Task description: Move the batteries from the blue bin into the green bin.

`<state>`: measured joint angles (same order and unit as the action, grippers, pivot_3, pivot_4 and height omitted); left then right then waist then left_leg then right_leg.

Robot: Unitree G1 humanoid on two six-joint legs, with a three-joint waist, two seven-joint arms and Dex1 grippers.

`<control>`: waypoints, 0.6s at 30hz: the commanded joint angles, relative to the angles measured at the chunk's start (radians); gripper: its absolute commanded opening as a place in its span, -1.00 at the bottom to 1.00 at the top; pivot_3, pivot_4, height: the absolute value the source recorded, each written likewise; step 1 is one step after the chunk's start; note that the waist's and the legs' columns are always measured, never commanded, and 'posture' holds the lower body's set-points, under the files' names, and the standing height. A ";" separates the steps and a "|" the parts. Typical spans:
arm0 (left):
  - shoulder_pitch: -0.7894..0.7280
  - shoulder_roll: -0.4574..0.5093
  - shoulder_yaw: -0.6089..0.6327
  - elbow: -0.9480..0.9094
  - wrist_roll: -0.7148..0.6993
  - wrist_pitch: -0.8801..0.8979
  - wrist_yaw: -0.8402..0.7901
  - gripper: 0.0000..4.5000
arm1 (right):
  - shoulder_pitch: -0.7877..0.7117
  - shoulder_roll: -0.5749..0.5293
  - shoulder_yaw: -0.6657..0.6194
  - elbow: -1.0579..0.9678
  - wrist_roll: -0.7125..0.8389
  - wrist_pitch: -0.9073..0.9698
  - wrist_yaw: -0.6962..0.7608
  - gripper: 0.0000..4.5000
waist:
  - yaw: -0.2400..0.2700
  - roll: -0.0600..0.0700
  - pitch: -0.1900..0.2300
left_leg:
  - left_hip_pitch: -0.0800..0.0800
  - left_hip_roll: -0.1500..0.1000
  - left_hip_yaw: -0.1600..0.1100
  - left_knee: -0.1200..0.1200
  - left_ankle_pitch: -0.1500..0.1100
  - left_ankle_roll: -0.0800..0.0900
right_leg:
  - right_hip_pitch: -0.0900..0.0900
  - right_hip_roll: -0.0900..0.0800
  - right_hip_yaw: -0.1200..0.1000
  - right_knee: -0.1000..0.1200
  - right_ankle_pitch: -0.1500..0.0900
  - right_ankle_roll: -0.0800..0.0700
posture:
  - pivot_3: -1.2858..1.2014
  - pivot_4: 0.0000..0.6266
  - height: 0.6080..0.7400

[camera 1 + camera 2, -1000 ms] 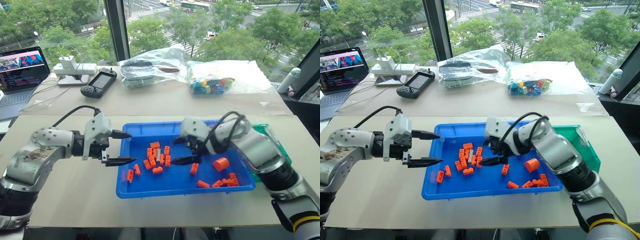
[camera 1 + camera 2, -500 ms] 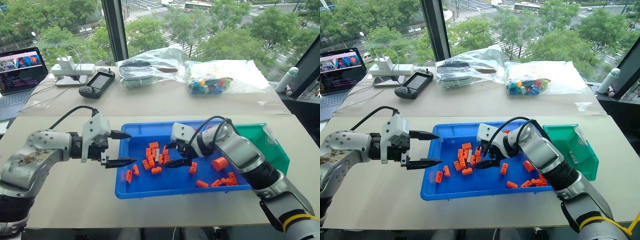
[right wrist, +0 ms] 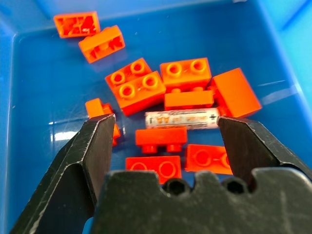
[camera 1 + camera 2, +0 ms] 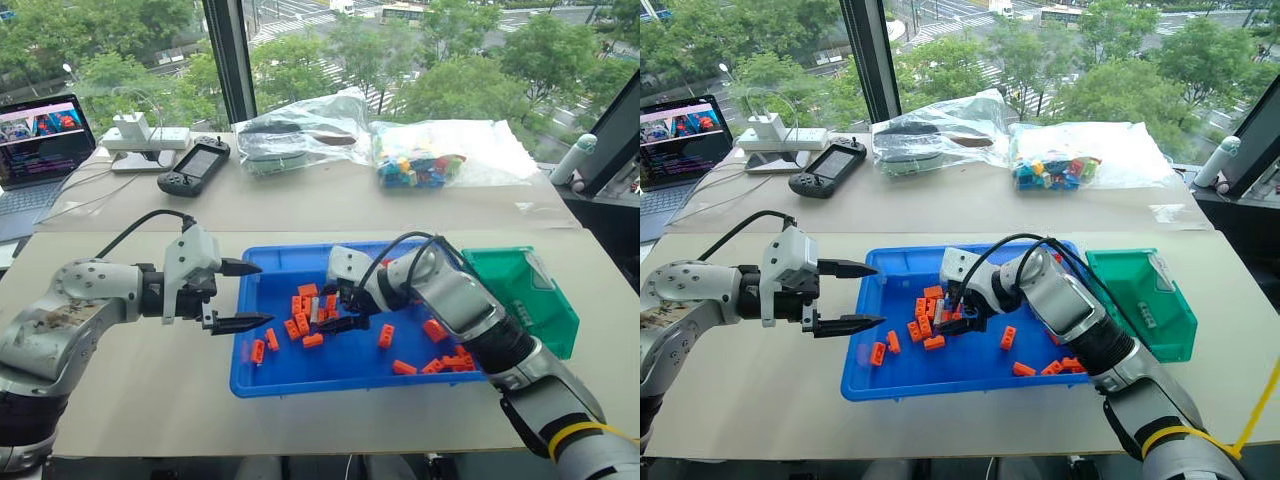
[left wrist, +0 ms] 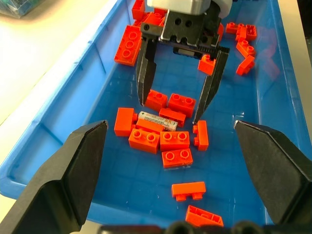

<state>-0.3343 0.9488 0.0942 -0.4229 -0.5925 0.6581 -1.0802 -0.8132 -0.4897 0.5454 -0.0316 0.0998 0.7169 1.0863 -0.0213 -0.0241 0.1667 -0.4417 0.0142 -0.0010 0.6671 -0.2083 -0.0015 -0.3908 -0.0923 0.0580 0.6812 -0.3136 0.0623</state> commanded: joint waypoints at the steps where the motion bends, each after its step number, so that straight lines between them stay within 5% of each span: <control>1: -0.002 0.007 0.019 -0.032 -0.012 -0.002 0.007 1.00 | -0.009 0.004 0.011 0.006 -0.023 -0.027 0.004 0.74 | 0.000 0.000 0.000 | 0.000 0.000 0.000 0.000 0.000 0.000 | 0.000 0.000 0.000 0.000 0.000 0.000 | 0.03 -0.52 0.77; 4: 0.000 0.007 0.019 -0.034 -0.012 -0.003 0.008 1.00 | 0.001 0.005 0.024 0.014 -0.039 -0.030 0.005 0.56 | 0.000 0.000 0.000 | 0.000 0.000 0.000 0.000 0.000 0.000 | 0.000 0.000 0.000 0.000 0.000 0.000 | 0.03 -0.52 0.77; 11: -0.001 0.005 0.017 -0.034 -0.012 -0.007 0.011 1.00 | 0.009 -0.011 0.032 0.013 -0.071 -0.035 0.010 -0.37 | 0.000 0.000 0.000 | 0.000 0.000 0.000 0.000 0.000 0.000 | 0.000 0.000 0.000 0.000 0.000 0.000 | 0.03 -0.52 0.77; 18: -0.013 -0.002 0.006 -0.026 -0.009 -0.010 0.011 1.00 | -0.001 -0.047 0.012 -0.022 -0.074 -0.018 0.032 -0.38 | 0.000 0.000 0.000 | 0.000 0.000 0.000 0.000 0.000 0.000 | 0.000 0.000 -0.001 0.000 0.000 0.000 | 0.03 -0.52 0.77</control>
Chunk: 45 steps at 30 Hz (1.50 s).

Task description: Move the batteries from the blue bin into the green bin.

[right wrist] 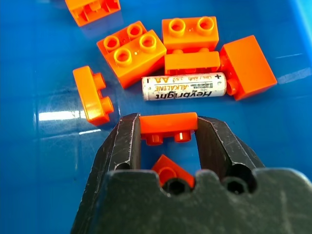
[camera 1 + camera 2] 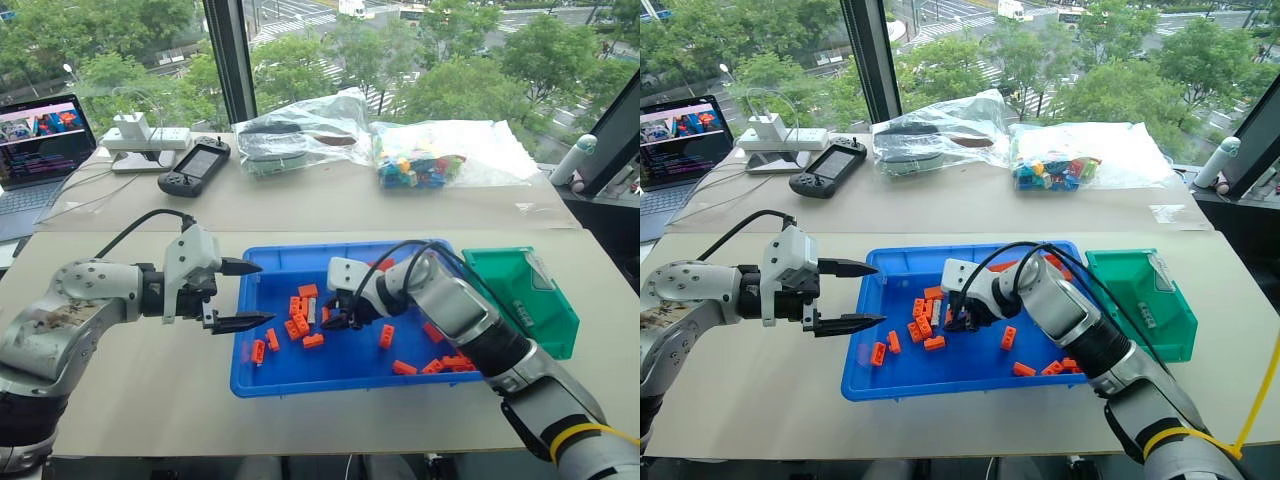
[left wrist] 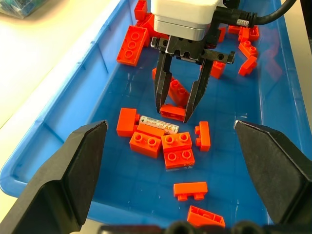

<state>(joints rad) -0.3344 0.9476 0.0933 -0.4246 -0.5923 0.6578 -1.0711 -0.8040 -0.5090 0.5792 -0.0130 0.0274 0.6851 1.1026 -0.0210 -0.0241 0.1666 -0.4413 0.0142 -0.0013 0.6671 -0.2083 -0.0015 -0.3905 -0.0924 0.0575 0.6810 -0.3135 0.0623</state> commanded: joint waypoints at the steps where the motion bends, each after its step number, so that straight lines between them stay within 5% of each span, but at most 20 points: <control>1: -0.014 -0.002 0.006 -0.025 -0.009 -0.010 0.002 1.00 | -0.015 -0.038 -0.031 -0.051 0.002 0.021 0.023 -0.38 | 0.000 0.000 0.000 | 0.000 0.000 0.000 0.000 0.000 0.000 | 0.000 0.000 0.000 0.000 0.000 0.000 | 0.03 -0.52 0.77; 12: -0.031 -0.016 -0.016 -0.012 -0.003 -0.016 0.000 1.00 | -0.026 -0.291 -0.121 -0.060 -0.014 0.019 0.100 -0.38 | 0.003 0.000 0.000 | 0.000 0.000 0.000 0.000 0.000 0.000 | 0.000 0.000 0.000 -0.001 0.000 0.000 | 0.03 -0.52 0.77; 17: -0.040 -0.017 -0.024 -0.005 0.000 -0.022 -0.004 1.00 | -0.026 -0.296 -0.131 -0.046 -0.025 0.028 0.079 -0.38 | -0.003 0.000 0.000 | 0.000 0.000 0.001 0.000 0.000 0.000 | -0.001 0.000 0.000 -0.002 0.000 0.000 | 0.03 -0.52 0.77; 18: -0.041 -0.017 -0.025 -0.004 0.001 -0.023 -0.004 1.00 | -0.027 -0.292 -0.133 -0.045 -0.028 0.028 0.072 0.07 | -0.005 0.000 0.000 | 0.000 0.000 0.001 0.000 0.000 0.000 | -0.001 0.000 0.000 -0.002 0.000 0.000 | 0.03 -0.52 0.77; 25: -0.042 -0.011 -0.022 0.000 0.004 -0.020 -0.007 1.00 | -0.079 -0.163 -0.173 -0.063 0.009 0.045 0.007 0.98 | -0.011 0.000 0.000 | 0.000 0.000 0.001 -0.001 0.000 0.000 | -0.001 0.000 0.000 -0.001 0.000 0.000 | 0.03 -0.52 0.77; 33: -0.029 0.003 -0.014 0.005 0.018 -0.027 -0.009 1.00 | -0.029 0.024 -0.138 -0.096 0.078 0.088 -0.031 0.98 | -0.009 0.000 0.000 | 0.000 0.000 -0.001 -0.001 0.000 0.000 | 0.000 0.000 -0.001 0.001 0.000 0.000 | 0.03 -0.52 0.77; 45: -0.016 0.005 -0.006 -0.001 0.026 -0.030 -0.010 1.00 | 0.009 0.057 -0.074 -0.029 0.059 0.054 -0.049 0.98 | -0.013 0.000 0.000 | 0.000 0.000 -0.001 -0.001 0.000 0.000 | 0.000 0.000 -0.001 0.001 0.000 0.000 | 0.03 -0.52 0.77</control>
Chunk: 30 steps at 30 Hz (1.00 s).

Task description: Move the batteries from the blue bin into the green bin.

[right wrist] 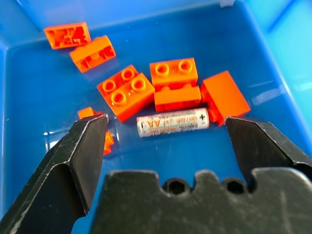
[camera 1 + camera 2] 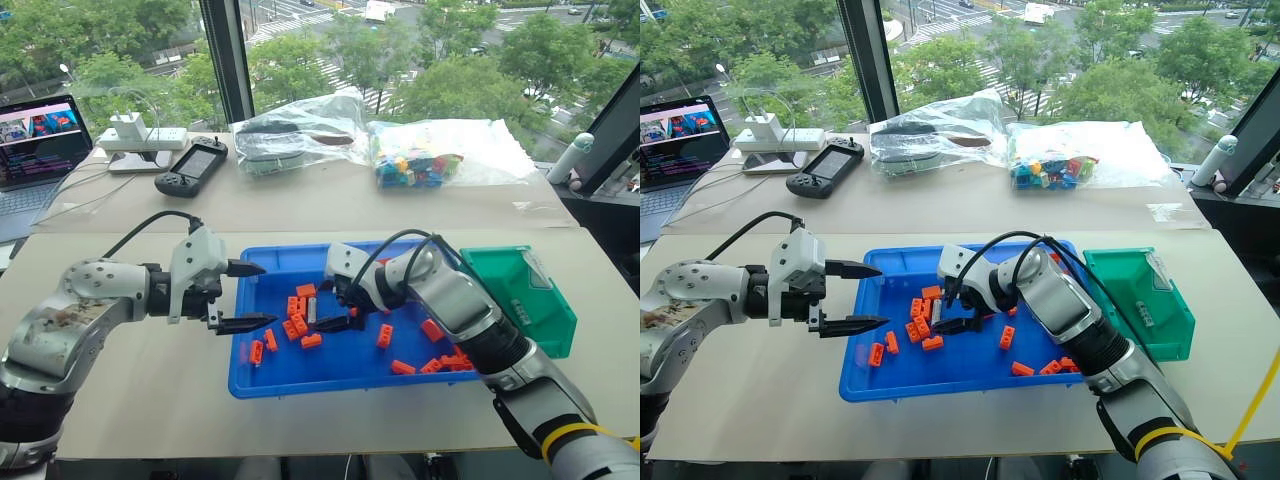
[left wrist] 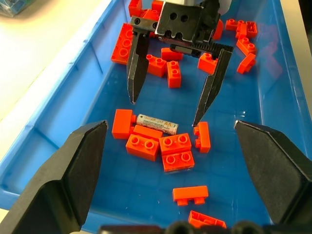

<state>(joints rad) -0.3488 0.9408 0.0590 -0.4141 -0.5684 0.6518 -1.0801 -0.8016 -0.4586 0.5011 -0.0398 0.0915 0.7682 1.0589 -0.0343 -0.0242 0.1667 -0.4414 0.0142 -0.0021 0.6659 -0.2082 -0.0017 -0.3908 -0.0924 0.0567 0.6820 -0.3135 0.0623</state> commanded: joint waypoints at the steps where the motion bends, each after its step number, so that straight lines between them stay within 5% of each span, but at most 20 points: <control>1: -0.001 0.011 0.029 -0.012 0.002 -0.024 -0.001 1.00 | 0.009 0.010 0.006 0.004 -0.006 -0.033 -0.007 0.98 | -0.001 0.000 0.000 | 0.000 0.000 0.000 0.000 0.000 0.000 | 0.000 0.000 0.000 0.000 0.000 0.000 | 0.03 -0.52 0.77; 17: 0.009 0.010 0.037 -0.028 -0.002 -0.017 0.001 1.00 | 0.000 0.095 0.007 0.155 -0.049 -0.146 -0.054 0.98 | -0.008 0.000 0.000 | 0.000 0.000 0.000 0.000 0.000 0.000 | 0.000 0.000 0.000 0.001 0.000 0.000 | 0.03 -0.52 0.77; 24: 0.006 0.009 0.034 -0.026 -0.002 -0.015 0.002 1.00 | 0.015 0.088 0.007 0.133 -0.046 -0.138 -0.041 0.13 | -0.008 0.000 0.000 | 0.000 0.000 -0.001 0.000 0.000 0.000 | 0.000 0.000 -0.001 0.001 0.000 0.000 | 0.03 -0.52 0.77; 30: -0.011 0.001 0.020 -0.012 0.002 -0.020 -0.003 1.00 | -0.001 0.015 -0.052 0.026 -0.002 -0.060 -0.003 0.11 | -0.005 0.000 0.000 | 0.000 0.000 -0.001 0.000 0.000 0.000 | 0.000 0.000 -0.001 0.001 0.000 0.000 | 0.03 -0.52 0.77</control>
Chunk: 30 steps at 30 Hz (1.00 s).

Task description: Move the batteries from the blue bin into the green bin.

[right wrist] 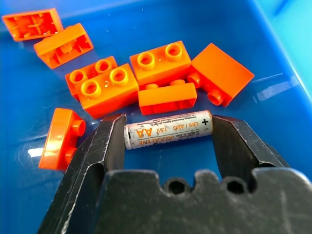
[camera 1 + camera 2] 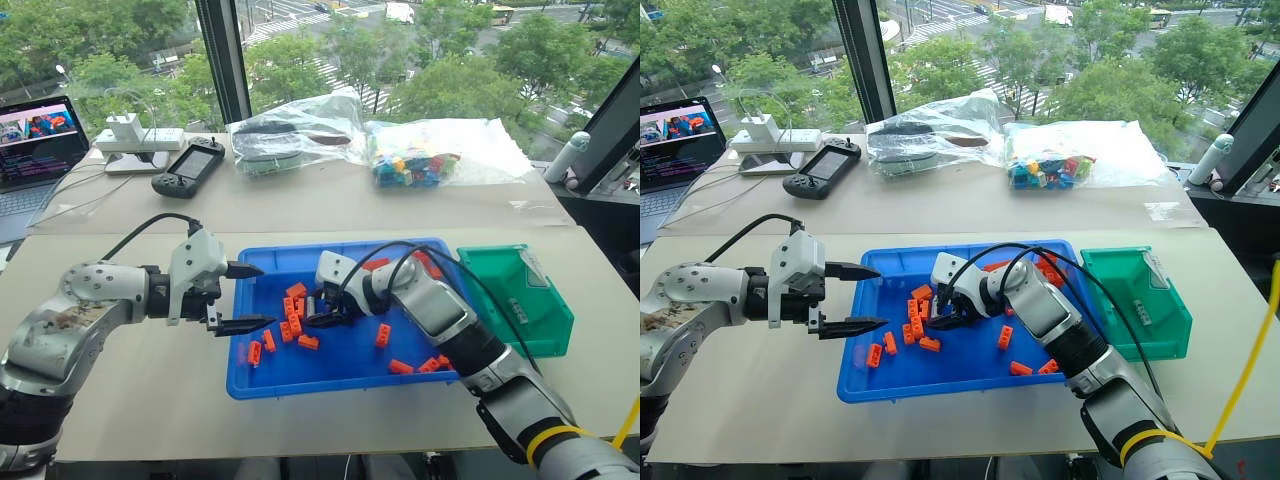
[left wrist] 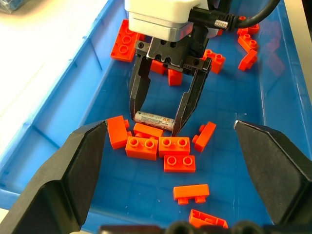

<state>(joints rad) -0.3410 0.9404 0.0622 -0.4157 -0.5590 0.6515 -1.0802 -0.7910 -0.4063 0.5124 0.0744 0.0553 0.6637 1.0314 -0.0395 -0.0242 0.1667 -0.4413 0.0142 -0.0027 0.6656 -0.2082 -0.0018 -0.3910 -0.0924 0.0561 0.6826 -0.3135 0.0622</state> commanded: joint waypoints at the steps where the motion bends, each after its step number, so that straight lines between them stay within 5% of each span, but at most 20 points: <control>1: -0.023 -0.002 0.012 -0.007 -0.007 -0.021 -0.004 1.00 | -0.019 -0.069 -0.094 -0.124 0.054 0.073 0.038 0.11 | 0.001 0.000 0.000 | 0.000 0.000 0.000 0.000 0.000 0.000 | 0.000 0.000 0.000 0.000 0.000 0.000 | 0.03 -0.52 0.77; 7: -0.049 -0.032 -0.016 0.013 -0.008 -0.027 -0.016 1.00 | -0.033 -0.335 -0.278 -0.252 0.132 0.174 0.118 0.11 | 0.013 0.000 0.000 | 0.000 0.000 0.000 0.000 0.000 0.000 | 0.001 -0.001 0.000 -0.001 0.000 0.000 | 0.03 -0.52 0.77; 15: -0.138 -0.110 -0.070 0.089 0.001 -0.012 -0.008 1.00 | 0.084 -0.793 -0.486 -0.144 0.105 0.115 0.185 0.11 | 0.031 0.000 0.000 | 0.000 -0.001 0.003 0.000 0.000 0.000 | 0.001 -0.002 0.000 -0.006 0.000 0.000 | 0.03 -0.52 0.77; 22: -0.177 -0.146 -0.102 0.129 0.049 -0.030 0.023 1.00 | 0.236 -0.858 -0.549 -0.135 0.127 0.108 0.166 0.11 | 0.002 0.000 0.000 | 0.001 0.001 0.004 0.000 0.000 0.000 | 0.000 0.000 0.002 -0.006 0.000 0.000 | 0.03 -0.52 0.77; 24: -0.183 -0.153 -0.103 0.135 0.059 -0.031 0.035 1.00 | 0.269 -0.847 -0.552 -0.131 0.124 0.100 0.145 0.56 | 0.000 0.000 0.000 | 0.001 0.000 0.004 -0.001 0.000 0.000 | 0.000 0.000 0.002 -0.006 0.000 0.000 | 0.03 -0.52 0.77; 27: -0.191 -0.164 -0.101 0.140 0.068 -0.033 0.051 1.00 | 0.293 -0.841 -0.567 -0.126 0.128 0.090 0.120 0.95 | 0.003 0.000 0.000 | 0.001 0.000 0.004 -0.001 0.000 0.000 | 0.000 -0.001 0.002 -0.006 0.000 0.000 | 0.03 -0.52 0.77; 30: -0.198 -0.181 -0.093 0.144 0.075 -0.039 0.075 1.00 | 0.306 -0.849 -0.580 -0.121 0.124 0.083 0.098 0.98 | 0.005 0.000 0.000 | 0.001 0.000 0.004 -0.001 0.000 0.000 | 0.000 -0.001 0.002 -0.006 0.000 0.000 | 0.03 -0.52 0.77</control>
<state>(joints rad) -0.5174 0.7667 -0.0479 -0.2587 -0.4919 0.6323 -1.0226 -0.4848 -1.2371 -0.0165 -0.0439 0.1800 0.7674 1.1471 -0.0345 -0.0238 0.1671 -0.4404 0.0139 0.0010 0.6651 -0.2083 -0.0014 -0.3904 -0.0939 0.0585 0.6768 -0.3135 0.0622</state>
